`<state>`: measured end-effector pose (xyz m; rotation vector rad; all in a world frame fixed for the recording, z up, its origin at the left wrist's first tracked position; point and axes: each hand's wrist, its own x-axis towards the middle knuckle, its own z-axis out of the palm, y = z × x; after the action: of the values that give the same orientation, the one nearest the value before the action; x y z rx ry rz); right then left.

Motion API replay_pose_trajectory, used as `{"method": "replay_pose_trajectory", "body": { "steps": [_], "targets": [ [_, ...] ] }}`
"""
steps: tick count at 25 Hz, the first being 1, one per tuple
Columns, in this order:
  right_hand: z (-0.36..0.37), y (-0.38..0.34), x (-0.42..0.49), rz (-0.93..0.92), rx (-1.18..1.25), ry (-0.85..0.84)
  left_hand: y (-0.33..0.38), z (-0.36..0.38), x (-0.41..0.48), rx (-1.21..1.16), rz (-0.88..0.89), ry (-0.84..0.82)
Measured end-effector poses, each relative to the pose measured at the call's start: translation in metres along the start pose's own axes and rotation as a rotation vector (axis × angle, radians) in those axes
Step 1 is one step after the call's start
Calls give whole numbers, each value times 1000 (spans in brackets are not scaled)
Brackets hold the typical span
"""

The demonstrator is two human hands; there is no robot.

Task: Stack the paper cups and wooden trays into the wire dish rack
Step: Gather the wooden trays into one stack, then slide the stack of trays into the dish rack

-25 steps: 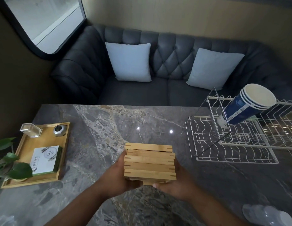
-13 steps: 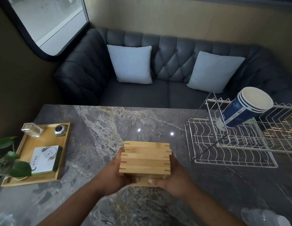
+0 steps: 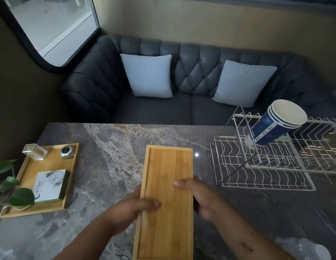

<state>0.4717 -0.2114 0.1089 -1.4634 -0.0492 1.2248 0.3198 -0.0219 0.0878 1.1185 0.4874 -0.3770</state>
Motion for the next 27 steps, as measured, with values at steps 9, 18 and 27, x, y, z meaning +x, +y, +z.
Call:
{"method": "replay_pose_trajectory", "body": {
  "steps": [9, 18, 27],
  "targets": [
    [-11, 57, -27, 230, 250, 118, -13, 16, 4, -106, -272, -170],
    [-65, 99, -90, 177, 525, 257, -11, 93, 44, 71, -456, -321],
    [-129, 118, -145, 107, 668, 412, -23, 177, 93, 179, -556, -372]
  ]
}}
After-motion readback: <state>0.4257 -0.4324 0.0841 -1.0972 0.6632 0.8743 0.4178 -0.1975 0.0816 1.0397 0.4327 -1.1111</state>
